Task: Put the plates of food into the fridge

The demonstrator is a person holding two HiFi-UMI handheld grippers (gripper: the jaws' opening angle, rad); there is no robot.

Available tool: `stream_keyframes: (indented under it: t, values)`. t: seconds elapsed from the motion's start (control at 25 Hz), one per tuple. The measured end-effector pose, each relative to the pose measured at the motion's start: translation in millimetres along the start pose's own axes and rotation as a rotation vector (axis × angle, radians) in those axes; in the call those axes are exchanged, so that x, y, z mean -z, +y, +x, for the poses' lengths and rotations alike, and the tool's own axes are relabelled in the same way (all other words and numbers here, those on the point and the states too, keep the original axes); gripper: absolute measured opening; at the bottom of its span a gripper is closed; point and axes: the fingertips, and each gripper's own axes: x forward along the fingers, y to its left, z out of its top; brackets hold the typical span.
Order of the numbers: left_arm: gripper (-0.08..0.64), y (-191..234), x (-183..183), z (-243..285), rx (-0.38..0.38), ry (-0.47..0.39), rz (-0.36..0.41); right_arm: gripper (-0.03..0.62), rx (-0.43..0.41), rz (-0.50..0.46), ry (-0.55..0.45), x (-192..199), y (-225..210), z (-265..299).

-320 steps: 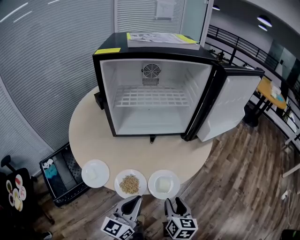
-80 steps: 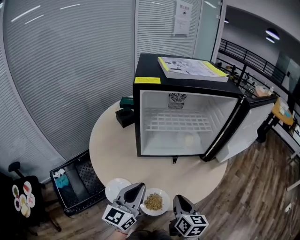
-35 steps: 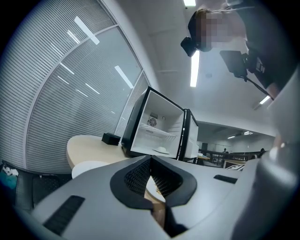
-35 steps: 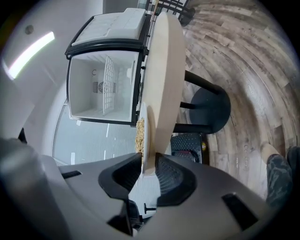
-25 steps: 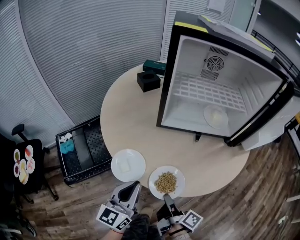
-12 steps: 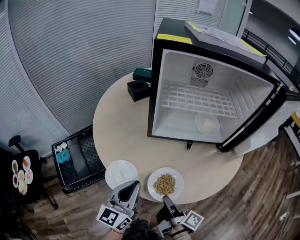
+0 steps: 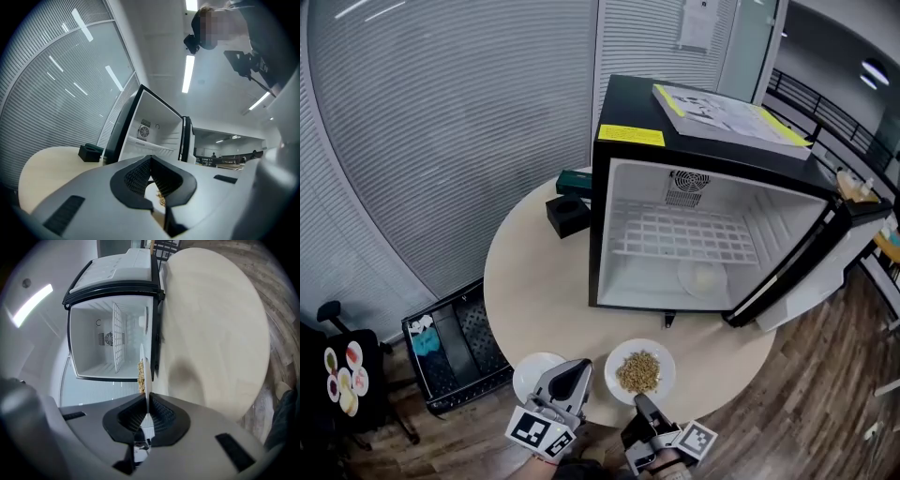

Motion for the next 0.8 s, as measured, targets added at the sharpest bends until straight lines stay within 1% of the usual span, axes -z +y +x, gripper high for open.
stream_keyframes:
  t: [0.36, 0.52, 0.8]
  values:
    - [0.006, 17, -23, 36, 0.022, 0.003, 0.009, 0.017, -0.001, -0.009, -0.049, -41, 27, 23]
    - [0.006, 36, -37, 49, -0.001, -0.008, 0.022, 0.017, -0.009, 0.004, -0.062, -56, 34, 43]
    - [0.006, 82, -58, 74, -0.049, -0.029, 0.041, 0.017, -0.021, 0.003, -0.056, -79, 50, 94]
